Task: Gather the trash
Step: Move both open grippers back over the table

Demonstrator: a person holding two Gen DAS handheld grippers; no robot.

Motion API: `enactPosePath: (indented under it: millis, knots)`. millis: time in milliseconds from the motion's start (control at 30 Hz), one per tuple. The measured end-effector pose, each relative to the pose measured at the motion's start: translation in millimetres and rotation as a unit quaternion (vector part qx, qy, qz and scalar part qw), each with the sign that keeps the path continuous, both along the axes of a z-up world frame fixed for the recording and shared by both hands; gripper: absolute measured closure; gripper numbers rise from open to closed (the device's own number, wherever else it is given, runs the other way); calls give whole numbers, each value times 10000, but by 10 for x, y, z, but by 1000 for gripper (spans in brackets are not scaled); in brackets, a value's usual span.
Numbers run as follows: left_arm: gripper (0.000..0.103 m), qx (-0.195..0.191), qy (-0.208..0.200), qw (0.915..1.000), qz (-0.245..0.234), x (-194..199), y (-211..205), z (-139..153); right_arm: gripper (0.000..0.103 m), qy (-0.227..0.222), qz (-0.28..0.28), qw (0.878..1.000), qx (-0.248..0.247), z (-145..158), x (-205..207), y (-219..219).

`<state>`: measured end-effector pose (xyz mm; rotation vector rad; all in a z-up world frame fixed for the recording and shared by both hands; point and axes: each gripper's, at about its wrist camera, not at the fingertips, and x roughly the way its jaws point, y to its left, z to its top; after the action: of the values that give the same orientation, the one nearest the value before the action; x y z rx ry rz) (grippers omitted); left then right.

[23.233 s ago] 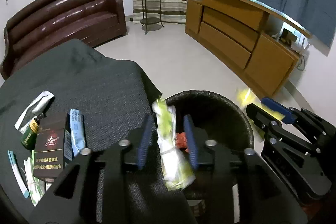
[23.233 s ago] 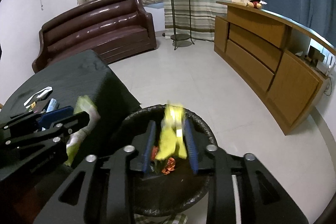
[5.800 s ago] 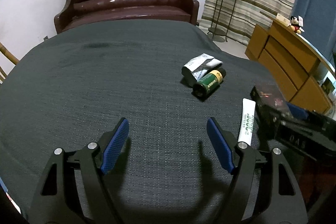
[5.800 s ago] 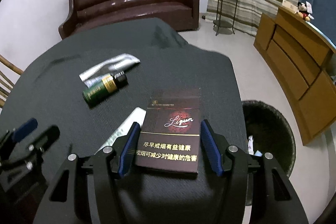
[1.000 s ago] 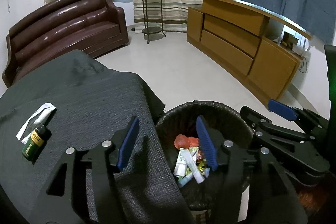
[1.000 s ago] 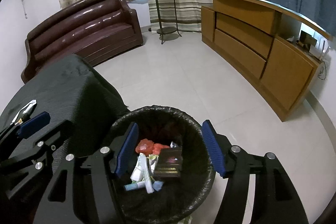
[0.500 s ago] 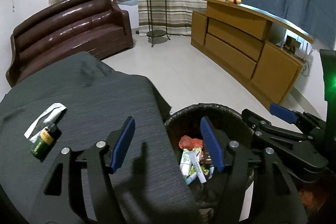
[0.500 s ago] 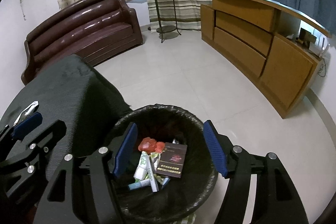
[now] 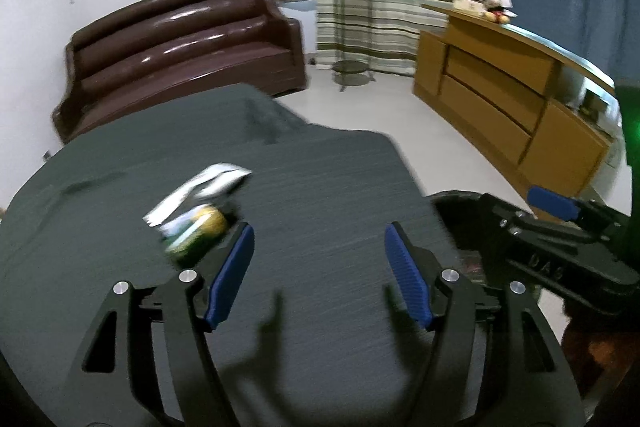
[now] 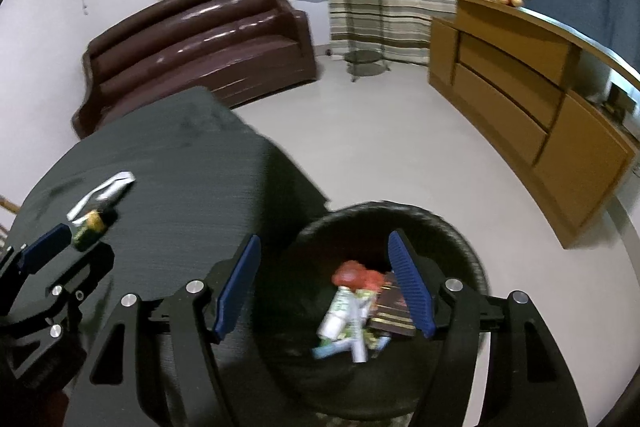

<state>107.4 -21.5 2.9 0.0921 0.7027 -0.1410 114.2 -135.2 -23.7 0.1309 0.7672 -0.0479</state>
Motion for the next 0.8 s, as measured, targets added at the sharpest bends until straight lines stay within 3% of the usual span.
enactPosePath:
  millis: [500, 800]
  knots:
    - [35, 74, 42, 9944, 1053, -217, 1249, -5, 38, 120, 1058, 9943, 80, 33, 205, 1227]
    - [35, 62, 45, 9910, 1338, -314, 1766, -30, 38, 271, 1171, 9927, 116, 4, 361, 1638]
